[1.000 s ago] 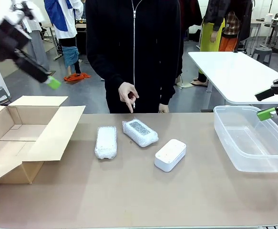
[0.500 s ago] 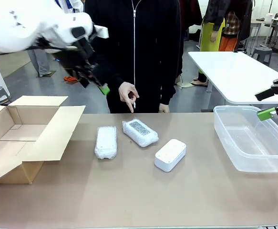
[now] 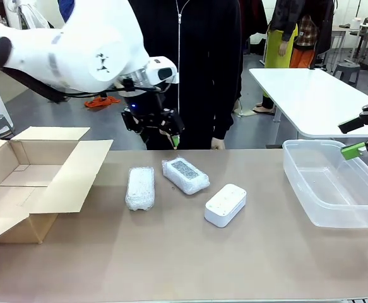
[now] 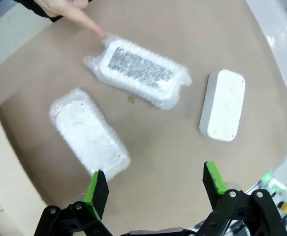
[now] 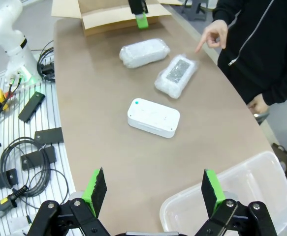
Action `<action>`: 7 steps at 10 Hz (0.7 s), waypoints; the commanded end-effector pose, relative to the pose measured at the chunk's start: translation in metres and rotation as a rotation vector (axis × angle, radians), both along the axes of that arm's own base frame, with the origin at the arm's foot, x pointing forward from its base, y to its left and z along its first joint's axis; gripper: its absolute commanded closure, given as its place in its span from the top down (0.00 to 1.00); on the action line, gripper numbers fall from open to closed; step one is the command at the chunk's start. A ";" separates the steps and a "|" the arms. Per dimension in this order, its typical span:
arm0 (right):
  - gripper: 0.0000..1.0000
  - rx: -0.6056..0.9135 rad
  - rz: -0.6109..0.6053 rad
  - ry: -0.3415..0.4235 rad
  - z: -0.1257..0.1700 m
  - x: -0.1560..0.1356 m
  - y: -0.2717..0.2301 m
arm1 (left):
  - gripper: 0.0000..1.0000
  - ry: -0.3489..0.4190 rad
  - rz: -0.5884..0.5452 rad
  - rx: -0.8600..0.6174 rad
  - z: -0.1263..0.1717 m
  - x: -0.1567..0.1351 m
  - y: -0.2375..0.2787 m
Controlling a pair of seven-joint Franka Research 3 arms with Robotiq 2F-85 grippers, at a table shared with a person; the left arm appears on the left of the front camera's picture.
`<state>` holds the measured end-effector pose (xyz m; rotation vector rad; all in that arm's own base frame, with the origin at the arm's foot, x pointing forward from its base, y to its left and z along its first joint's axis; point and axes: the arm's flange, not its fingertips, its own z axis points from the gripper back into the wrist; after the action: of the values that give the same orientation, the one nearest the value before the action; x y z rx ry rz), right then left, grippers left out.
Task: Separate and place wrapped and unwrapped clocks.
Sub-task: Pick up the Digital clock indicated by the person.
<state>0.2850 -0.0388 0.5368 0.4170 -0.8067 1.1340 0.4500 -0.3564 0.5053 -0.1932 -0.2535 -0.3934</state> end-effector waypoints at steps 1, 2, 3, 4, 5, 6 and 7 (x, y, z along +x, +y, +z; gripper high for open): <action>1.00 0.027 0.026 -0.005 0.001 0.003 0.000 | 1.00 -0.024 0.043 -0.056 -0.002 0.018 -0.034; 1.00 0.027 0.026 -0.005 0.001 0.003 0.000 | 1.00 -0.019 0.082 -0.064 -0.012 0.025 -0.044; 1.00 0.027 0.026 -0.005 0.001 0.003 0.000 | 1.00 -0.005 0.127 -0.048 -0.024 0.034 -0.052; 1.00 0.027 0.026 -0.005 0.001 0.003 0.000 | 1.00 0.005 0.163 -0.038 -0.036 0.043 -0.060; 1.00 0.027 0.026 -0.005 0.001 0.003 0.000 | 1.00 -0.010 0.204 -0.028 -0.050 0.055 -0.067; 1.00 0.027 0.026 -0.005 0.001 0.003 0.000 | 1.00 -0.010 0.227 -0.021 -0.064 0.066 -0.072; 1.00 0.027 0.026 -0.005 0.001 0.003 0.000 | 1.00 -0.036 0.273 -0.010 -0.073 0.075 -0.072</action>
<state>0.2850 -0.0387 0.5368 0.4166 -0.8064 1.1355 0.5131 -0.4148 0.4328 -0.1914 -0.2722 -0.1819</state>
